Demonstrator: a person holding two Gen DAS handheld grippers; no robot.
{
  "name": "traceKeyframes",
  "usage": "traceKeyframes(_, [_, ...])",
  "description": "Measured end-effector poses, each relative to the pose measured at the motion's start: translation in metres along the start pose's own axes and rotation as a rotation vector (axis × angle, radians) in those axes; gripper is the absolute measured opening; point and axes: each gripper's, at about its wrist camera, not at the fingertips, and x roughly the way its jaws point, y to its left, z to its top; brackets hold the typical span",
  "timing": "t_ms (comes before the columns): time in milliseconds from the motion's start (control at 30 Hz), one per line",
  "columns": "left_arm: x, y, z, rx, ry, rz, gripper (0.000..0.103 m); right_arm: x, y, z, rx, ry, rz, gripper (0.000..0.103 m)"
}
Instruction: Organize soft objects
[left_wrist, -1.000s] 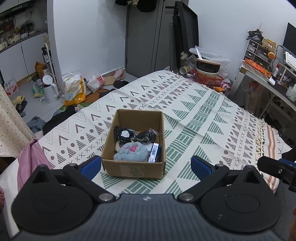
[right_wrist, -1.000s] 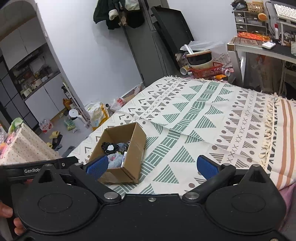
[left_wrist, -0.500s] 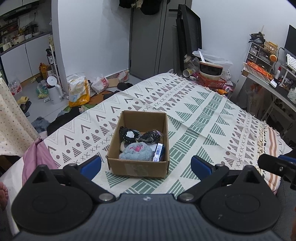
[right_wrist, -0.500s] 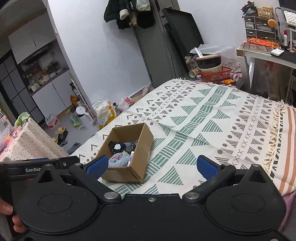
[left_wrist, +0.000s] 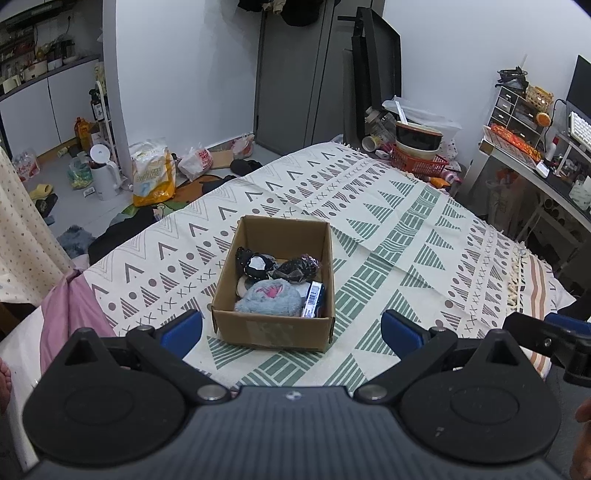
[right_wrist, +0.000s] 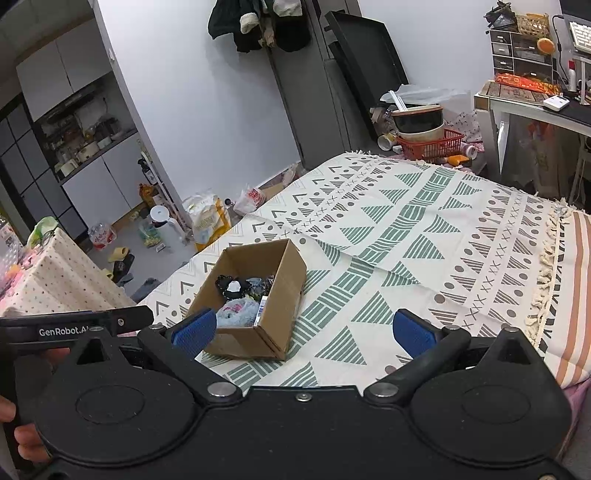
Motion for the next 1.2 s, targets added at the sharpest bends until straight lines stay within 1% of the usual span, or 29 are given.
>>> traceKeyframes(333, [-0.0010, 0.0012, 0.0006, 0.006, 0.001, 0.017, 0.102, 0.0017, 0.0026, -0.0004, -0.012, 0.011, 0.003, 0.103])
traceKeyframes(500, [-0.0010, -0.0010, 0.0003, 0.019, -0.001, 0.012, 0.102, 0.0001, 0.0030, -0.0002, -0.017, 0.007, -0.005, 0.103])
traceKeyframes(700, [0.0054, -0.0014, -0.0018, 0.011, 0.022, 0.020, 0.102, 0.0011, 0.0018, 0.0001, -0.017, 0.005, -0.009, 0.103])
traceKeyframes(1200, [0.0036, -0.0024, -0.0062, 0.004, 0.019, 0.043, 0.102, 0.0009, -0.0018, -0.0032, -0.023, 0.010, 0.007, 0.103])
